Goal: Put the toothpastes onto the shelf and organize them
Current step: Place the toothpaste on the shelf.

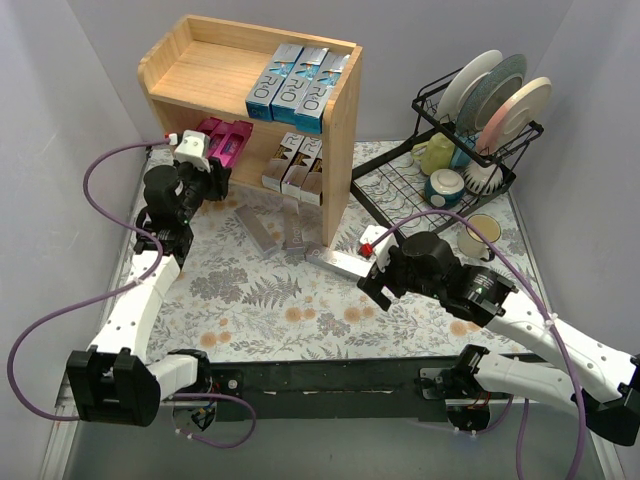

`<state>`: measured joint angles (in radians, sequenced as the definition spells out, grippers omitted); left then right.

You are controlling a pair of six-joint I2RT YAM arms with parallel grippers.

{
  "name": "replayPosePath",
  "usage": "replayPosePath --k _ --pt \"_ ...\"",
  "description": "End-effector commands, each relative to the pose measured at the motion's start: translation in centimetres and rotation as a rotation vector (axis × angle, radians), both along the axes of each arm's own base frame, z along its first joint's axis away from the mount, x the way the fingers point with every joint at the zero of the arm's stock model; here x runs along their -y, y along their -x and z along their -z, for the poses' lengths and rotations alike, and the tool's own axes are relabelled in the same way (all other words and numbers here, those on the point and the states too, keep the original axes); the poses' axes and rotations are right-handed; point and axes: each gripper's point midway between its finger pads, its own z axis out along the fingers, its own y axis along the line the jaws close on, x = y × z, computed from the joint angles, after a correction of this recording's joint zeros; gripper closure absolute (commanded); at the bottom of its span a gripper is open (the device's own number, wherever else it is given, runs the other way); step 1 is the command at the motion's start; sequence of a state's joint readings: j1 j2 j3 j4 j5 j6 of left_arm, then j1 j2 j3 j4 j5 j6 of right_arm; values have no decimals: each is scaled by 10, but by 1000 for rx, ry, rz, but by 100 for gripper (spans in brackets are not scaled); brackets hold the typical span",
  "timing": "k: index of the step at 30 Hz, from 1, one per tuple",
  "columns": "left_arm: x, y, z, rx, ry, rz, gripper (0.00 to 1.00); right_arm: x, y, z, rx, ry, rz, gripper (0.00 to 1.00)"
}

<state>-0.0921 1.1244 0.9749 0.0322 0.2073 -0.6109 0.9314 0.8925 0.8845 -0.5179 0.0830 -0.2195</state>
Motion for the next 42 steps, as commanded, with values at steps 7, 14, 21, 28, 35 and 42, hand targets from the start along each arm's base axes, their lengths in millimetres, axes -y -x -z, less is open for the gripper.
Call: replayPosePath --k 7,14,21,28,35,42 --pt "8 -29 0 64 -9 53 92 -3 -3 -16 57 -78 -2 4" --pt "0 -44 18 58 -31 0 85 -3 -3 -15 57 -78 -2 4" --pt "-6 -50 29 42 -49 -26 77 -4 -3 -13 51 -75 0 4" --pt "-9 -50 30 46 -46 -50 57 -4 -3 -13 48 -75 -4 5" --pt "-10 -49 31 40 -48 -54 43 -5 -1 -14 45 -81 -13 5" --pt "-10 -48 29 44 -52 -55 53 -4 -1 -14 48 -81 -11 5"
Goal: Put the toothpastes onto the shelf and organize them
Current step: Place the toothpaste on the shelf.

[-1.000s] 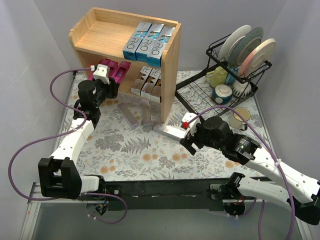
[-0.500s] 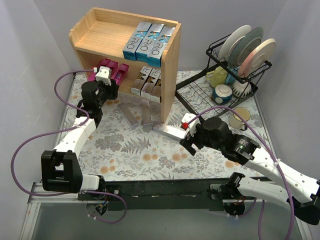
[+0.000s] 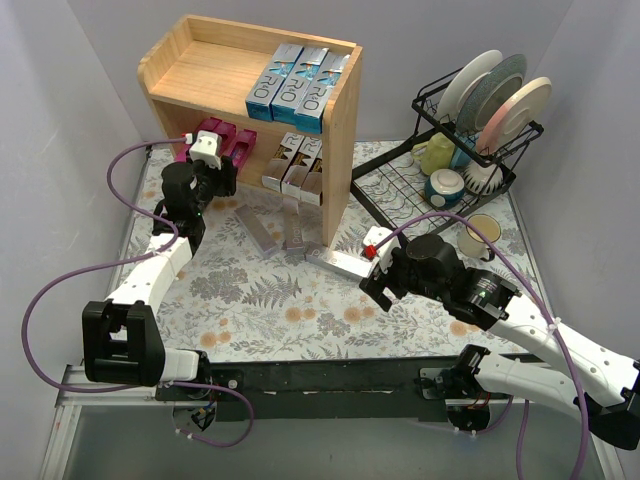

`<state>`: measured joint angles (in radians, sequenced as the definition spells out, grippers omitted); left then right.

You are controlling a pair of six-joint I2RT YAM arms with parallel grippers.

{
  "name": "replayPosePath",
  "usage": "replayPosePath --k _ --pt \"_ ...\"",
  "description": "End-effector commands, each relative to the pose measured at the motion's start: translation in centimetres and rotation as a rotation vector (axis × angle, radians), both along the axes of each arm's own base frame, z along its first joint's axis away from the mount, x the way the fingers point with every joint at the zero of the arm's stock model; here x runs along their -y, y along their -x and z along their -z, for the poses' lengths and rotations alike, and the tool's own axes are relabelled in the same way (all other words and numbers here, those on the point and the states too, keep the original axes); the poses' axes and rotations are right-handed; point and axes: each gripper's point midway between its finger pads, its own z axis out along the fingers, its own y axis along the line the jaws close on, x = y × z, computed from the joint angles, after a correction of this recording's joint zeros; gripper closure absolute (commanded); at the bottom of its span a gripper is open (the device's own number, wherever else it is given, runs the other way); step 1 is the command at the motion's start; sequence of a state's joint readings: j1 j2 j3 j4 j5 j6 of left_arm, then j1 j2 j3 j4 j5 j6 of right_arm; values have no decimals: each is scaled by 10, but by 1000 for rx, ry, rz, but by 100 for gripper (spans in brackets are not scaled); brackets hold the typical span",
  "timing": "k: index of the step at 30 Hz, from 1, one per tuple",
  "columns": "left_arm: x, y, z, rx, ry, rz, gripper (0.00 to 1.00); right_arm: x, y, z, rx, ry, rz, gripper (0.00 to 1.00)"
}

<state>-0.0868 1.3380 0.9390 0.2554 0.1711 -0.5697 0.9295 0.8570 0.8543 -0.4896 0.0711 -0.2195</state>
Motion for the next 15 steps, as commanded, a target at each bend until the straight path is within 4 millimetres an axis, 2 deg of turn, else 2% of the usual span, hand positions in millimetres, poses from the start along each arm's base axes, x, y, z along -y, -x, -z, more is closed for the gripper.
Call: replayPosePath --k 1,15 --pt "-5 3 -22 63 -12 -19 55 -5 -3 -13 31 -51 -2 5" --pt "-17 -14 -31 98 -42 -83 61 -5 -4 -11 35 -45 -2 5"
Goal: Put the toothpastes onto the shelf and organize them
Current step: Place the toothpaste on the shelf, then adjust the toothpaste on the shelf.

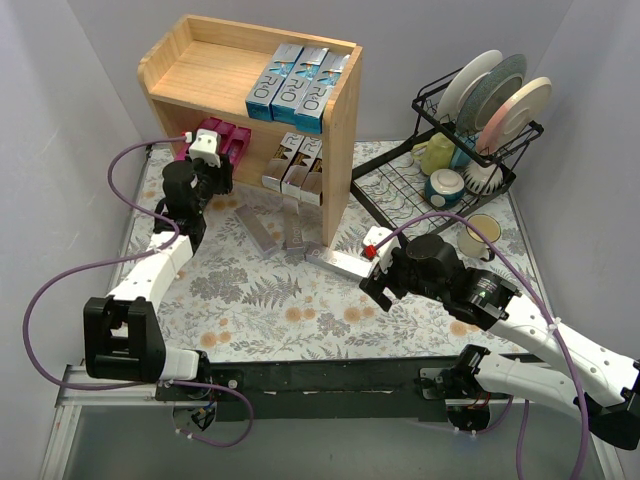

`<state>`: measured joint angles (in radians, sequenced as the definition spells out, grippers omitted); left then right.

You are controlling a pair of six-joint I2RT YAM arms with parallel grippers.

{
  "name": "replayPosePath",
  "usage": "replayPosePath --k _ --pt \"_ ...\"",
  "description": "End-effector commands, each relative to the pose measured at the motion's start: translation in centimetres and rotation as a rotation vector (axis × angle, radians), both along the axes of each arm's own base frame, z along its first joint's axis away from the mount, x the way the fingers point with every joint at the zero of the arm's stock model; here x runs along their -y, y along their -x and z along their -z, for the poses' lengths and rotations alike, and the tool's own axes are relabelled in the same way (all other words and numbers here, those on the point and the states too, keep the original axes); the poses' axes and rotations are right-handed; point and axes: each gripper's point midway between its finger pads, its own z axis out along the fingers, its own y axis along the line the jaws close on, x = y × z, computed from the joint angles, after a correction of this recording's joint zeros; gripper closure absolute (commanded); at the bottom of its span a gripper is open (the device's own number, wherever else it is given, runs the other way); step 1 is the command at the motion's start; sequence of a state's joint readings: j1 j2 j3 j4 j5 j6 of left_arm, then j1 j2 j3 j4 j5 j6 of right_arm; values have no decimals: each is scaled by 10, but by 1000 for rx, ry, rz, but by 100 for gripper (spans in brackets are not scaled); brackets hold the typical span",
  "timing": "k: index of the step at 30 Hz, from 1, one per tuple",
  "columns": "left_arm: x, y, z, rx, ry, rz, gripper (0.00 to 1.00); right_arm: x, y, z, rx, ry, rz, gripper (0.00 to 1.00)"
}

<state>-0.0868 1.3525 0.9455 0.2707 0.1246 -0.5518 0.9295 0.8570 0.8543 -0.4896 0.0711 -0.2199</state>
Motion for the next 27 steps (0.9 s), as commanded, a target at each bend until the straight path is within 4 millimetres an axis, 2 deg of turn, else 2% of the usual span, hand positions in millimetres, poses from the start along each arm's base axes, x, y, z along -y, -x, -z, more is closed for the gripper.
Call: replayPosePath --k 1,15,21,27 --pt "-9 -10 -30 87 -25 -41 61 -5 -4 -11 34 -46 -1 5" --pt "-18 -19 -33 103 -70 -79 57 -4 -3 -11 35 -48 -5 5" --pt "-19 -20 -37 116 -76 -88 48 -4 -3 -11 35 -48 -5 5" --pt "-18 -15 -50 127 -59 -85 36 -4 -3 -12 37 -51 -6 5"
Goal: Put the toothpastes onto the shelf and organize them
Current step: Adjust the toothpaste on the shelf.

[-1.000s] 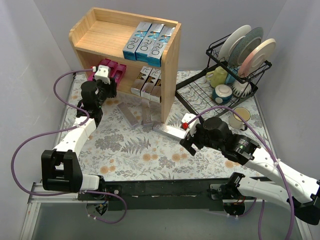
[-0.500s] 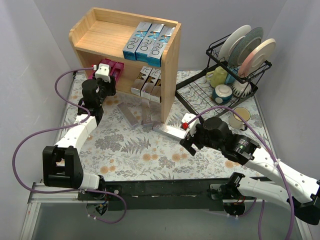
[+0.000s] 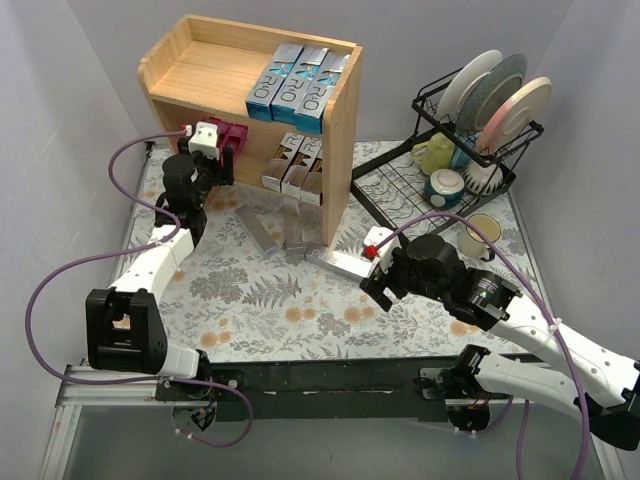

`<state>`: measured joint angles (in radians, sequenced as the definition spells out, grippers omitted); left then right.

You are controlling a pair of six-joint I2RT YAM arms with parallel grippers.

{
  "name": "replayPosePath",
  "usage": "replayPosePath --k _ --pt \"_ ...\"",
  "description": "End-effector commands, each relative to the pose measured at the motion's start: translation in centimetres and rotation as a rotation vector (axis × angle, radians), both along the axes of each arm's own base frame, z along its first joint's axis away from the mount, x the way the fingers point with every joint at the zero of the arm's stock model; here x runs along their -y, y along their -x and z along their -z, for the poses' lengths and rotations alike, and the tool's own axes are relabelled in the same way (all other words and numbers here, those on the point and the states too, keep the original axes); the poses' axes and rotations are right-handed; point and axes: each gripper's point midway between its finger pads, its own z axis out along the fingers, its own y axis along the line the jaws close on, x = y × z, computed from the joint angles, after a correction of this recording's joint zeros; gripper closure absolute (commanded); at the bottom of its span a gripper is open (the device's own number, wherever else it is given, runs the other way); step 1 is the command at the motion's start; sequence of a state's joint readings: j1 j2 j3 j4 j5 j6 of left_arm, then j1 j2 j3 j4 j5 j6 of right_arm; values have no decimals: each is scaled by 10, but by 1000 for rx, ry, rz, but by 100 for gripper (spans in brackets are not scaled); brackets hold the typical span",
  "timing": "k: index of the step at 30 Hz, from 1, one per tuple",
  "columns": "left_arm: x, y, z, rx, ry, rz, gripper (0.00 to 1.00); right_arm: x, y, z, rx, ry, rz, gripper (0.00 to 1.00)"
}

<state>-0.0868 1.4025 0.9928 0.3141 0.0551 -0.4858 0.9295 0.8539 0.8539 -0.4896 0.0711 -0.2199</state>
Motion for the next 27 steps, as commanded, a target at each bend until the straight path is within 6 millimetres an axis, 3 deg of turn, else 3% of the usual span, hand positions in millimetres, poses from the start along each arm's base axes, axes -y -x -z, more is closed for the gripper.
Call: replayPosePath --k 1,7,9,12,17,22,27 --pt "-4 5 -40 74 17 -19 33 -4 -2 -11 33 -49 -9 5" --pt "-7 27 -56 64 119 -48 9 -4 -2 -11 31 -52 -8 6" --pt "-19 38 -61 55 182 -130 2 -4 -2 -12 32 -55 -6 6" --pt "-27 54 -63 43 312 -199 2 -4 -1 -11 31 -55 -6 6" --pt "-41 77 -30 -71 482 -351 2 -4 -2 -10 32 -55 -4 6" --pt "-26 87 -8 -183 616 -334 3 -2 -1 -9 36 -56 0 6" --pt "-17 81 5 -242 715 -327 5 -2 -1 -10 41 -63 0 6"
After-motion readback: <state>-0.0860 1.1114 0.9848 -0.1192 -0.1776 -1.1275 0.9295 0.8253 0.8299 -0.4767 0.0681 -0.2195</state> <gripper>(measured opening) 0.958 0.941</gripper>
